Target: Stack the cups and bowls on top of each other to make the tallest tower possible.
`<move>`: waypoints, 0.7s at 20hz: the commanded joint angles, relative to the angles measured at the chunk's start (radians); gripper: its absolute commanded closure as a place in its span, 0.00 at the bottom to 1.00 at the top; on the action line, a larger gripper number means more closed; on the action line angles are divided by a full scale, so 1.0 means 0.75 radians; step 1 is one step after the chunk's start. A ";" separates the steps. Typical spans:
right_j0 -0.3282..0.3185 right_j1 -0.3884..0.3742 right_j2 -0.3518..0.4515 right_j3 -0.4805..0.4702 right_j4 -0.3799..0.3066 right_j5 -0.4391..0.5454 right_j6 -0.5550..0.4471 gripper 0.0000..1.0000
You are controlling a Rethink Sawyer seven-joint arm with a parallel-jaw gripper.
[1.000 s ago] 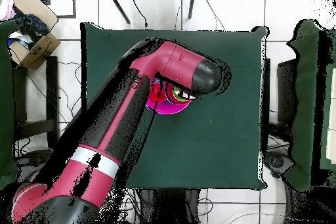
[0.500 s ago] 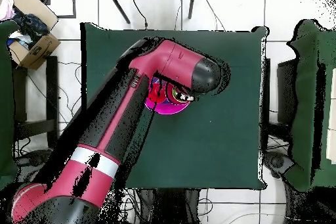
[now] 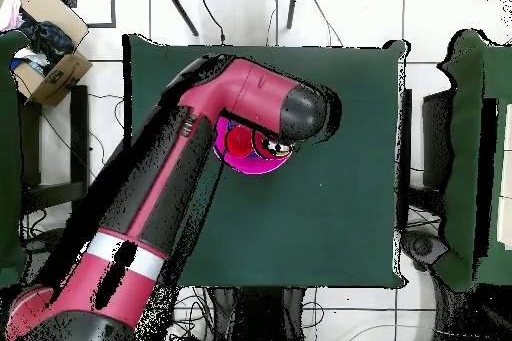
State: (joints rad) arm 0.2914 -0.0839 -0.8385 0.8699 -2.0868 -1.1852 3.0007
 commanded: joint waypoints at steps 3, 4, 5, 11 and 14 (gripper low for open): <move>0.052 -0.071 0.062 -0.066 -0.009 -0.031 -0.172 0.00; 0.050 -0.070 0.058 -0.066 -0.013 -0.031 -0.186 0.00; 0.050 -0.071 0.052 -0.070 -0.017 -0.038 -0.184 0.00; 0.073 -0.082 0.029 -0.066 -0.008 -0.047 -0.143 0.00; 0.098 -0.082 0.026 -0.032 0.035 -0.031 -0.034 0.00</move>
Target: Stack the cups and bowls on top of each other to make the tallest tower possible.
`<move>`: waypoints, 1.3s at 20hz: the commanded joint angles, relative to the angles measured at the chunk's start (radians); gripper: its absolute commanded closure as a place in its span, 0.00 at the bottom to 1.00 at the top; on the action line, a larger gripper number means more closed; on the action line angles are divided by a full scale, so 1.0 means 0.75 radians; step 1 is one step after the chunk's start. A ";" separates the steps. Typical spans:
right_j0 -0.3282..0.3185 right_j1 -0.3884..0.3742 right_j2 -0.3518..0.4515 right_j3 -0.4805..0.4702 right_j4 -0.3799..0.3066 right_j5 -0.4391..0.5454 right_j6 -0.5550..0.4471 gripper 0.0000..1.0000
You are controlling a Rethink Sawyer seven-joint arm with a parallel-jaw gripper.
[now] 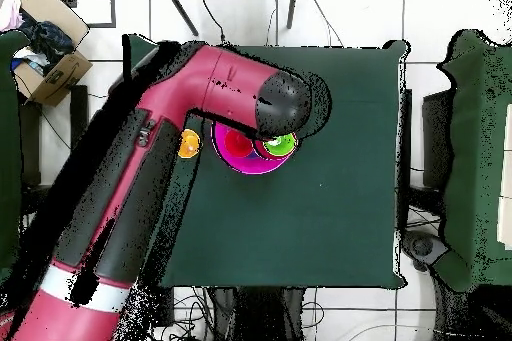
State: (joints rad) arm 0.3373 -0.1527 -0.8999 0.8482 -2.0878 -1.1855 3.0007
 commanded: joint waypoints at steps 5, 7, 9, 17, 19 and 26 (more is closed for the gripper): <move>0.060 0.076 0.094 0.022 0.154 0.045 0.346 0.00; 0.069 0.116 0.077 0.011 0.188 0.083 0.473 0.00; 0.068 0.143 0.070 -0.001 0.235 0.128 0.569 0.00; 0.079 0.252 0.013 -0.029 0.367 0.244 0.784 0.00; 0.089 0.285 -0.008 -0.035 0.375 0.254 0.812 0.00; 0.130 0.305 -0.083 -0.027 0.405 0.232 0.861 0.00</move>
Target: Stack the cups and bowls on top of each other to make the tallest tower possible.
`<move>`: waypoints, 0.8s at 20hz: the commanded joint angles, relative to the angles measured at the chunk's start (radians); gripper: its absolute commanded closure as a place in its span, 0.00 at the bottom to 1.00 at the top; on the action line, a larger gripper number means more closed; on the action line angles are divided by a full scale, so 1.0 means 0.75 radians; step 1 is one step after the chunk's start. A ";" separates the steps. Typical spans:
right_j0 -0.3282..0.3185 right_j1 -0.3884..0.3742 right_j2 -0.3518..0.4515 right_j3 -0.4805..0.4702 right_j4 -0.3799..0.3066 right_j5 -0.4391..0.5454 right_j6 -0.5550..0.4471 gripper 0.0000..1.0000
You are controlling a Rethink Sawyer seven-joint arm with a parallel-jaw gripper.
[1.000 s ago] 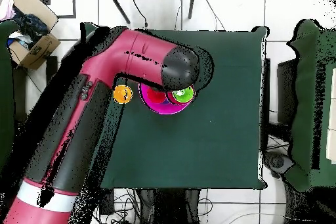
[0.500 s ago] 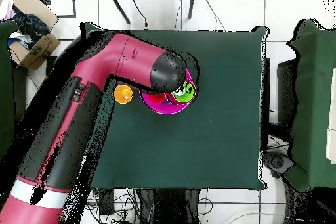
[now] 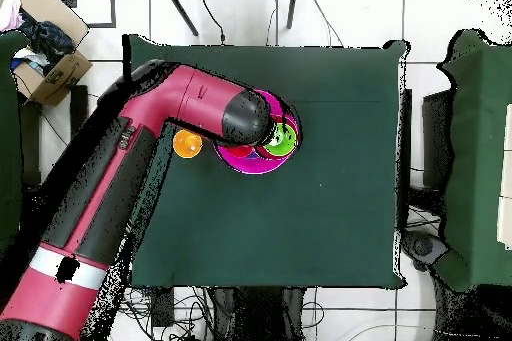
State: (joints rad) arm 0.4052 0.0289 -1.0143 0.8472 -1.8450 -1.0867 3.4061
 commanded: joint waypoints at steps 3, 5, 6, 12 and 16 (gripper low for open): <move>0.085 0.042 0.002 0.006 0.059 0.016 0.353 0.00; 0.115 0.024 -0.035 0.039 0.051 -0.035 0.359 0.00; 0.125 0.013 -0.051 0.051 0.050 -0.065 0.372 0.00; 0.109 -0.006 -0.111 0.040 0.052 -0.153 0.387 0.00; 0.097 -0.002 -0.128 0.029 0.071 -0.169 0.355 0.00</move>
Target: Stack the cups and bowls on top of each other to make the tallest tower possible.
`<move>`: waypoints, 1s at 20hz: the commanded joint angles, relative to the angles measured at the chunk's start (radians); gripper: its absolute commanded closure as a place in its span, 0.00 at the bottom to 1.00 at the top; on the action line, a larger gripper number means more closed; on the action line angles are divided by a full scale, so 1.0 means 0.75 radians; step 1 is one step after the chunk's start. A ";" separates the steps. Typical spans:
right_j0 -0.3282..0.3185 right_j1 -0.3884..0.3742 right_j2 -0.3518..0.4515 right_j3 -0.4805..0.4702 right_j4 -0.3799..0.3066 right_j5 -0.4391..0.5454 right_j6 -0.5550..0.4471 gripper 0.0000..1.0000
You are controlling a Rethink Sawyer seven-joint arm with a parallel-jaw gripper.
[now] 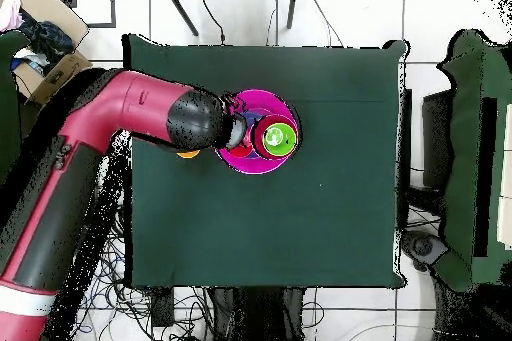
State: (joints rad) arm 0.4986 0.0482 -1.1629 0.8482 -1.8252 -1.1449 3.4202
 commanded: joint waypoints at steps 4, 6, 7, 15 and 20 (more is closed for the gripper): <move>0.024 -0.014 0.080 0.069 0.100 -0.081 0.347 0.00; 0.060 -0.016 0.099 0.113 0.123 -0.074 0.300 0.00; 0.078 -0.017 0.111 0.136 0.131 -0.062 0.253 0.00; 0.189 0.015 0.176 0.256 0.184 0.042 0.016 0.00; 0.199 0.034 0.210 0.268 0.235 0.109 -0.105 0.00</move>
State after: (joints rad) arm 0.6486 0.0270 -1.1897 0.9792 -1.7102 -1.1680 3.4202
